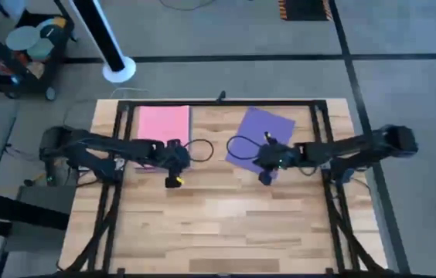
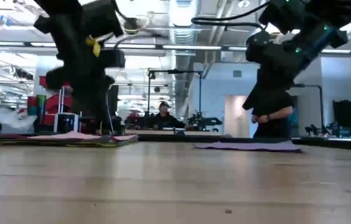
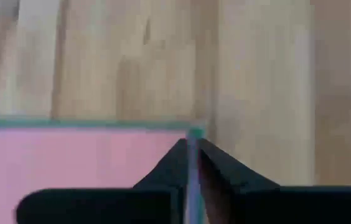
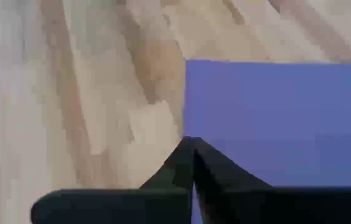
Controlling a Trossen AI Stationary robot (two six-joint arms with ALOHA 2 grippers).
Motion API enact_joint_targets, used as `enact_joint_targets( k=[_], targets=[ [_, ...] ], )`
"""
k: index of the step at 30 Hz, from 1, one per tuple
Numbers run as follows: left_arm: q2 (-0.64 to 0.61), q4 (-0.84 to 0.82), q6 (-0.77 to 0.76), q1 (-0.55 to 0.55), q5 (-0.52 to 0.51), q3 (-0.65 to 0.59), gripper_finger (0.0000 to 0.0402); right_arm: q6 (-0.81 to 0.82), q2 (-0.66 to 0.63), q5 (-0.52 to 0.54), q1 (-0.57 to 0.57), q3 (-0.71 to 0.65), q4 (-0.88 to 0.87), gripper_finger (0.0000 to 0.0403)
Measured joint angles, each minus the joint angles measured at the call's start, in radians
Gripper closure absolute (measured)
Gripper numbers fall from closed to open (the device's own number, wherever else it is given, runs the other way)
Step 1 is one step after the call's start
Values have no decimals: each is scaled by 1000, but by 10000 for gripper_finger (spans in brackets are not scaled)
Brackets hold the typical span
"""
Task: Organize paper
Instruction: Put the pink paper on the bottom right of the table
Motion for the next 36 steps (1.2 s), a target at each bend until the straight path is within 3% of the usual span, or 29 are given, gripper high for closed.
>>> enact_joint_targets(
  k=[4,11,22,36],
  targets=[
    [28,19,4,0,-34,0,306,-28,2,0,-14,2,10,403],
    [19,-35,9,0,18,2,265,-86,2,-5,-40,3,9,403],
    [27,-38,-2,1,-28,2,260,-104,2,-7,-57,3,8,403],
    [27,-36,-4,3,10,-20,260,-103,2,-8,-56,2,8,403]
  ],
)
